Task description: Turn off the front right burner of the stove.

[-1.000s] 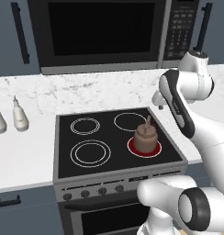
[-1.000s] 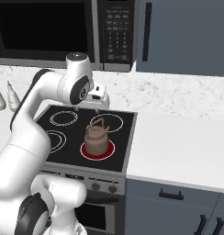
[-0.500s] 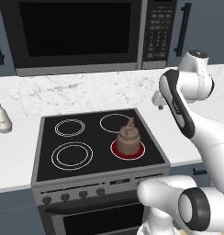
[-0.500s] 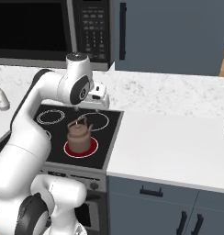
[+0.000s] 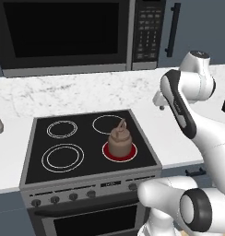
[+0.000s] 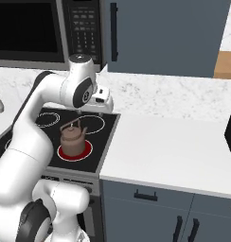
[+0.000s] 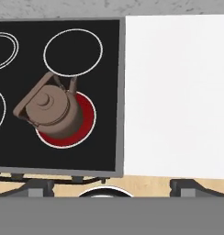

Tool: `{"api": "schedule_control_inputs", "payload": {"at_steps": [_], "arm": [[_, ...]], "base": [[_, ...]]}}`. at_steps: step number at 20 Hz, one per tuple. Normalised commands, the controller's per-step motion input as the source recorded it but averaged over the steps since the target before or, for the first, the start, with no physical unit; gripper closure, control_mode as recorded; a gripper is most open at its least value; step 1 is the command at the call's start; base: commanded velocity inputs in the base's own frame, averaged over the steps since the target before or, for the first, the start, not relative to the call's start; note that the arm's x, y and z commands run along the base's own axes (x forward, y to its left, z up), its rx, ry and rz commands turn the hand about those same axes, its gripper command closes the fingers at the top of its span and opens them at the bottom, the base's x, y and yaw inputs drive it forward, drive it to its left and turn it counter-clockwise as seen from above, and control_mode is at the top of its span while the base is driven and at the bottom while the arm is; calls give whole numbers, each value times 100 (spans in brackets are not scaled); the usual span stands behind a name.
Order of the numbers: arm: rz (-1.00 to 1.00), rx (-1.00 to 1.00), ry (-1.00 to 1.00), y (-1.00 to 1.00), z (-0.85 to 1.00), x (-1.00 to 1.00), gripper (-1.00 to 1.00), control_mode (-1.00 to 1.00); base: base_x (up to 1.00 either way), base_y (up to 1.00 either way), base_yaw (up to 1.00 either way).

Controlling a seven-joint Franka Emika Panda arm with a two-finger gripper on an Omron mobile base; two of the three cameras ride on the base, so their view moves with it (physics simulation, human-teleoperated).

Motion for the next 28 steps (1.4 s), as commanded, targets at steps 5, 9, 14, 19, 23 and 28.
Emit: {"api": "schedule_control_inputs", "payload": {"at_steps": [5,9,14,19,23,28], "arm": [[1,-2,0,29,-1,-5,-100,-100],[3,-9,5,63,-17,-5,-100,-100],[15,-21,13,100,-56,-23,-100,-100],[15,-24,9,100,-87,-34,-100,-100],[18,-29,5,100,-100,-46,-100,-100],[24,-38,2,100,-100,-29,-100,-100]], "base": [[0,0,0],[0,0,0],[0,0,0],[0,0,0],[0,0,0],[0,0,0]]}}
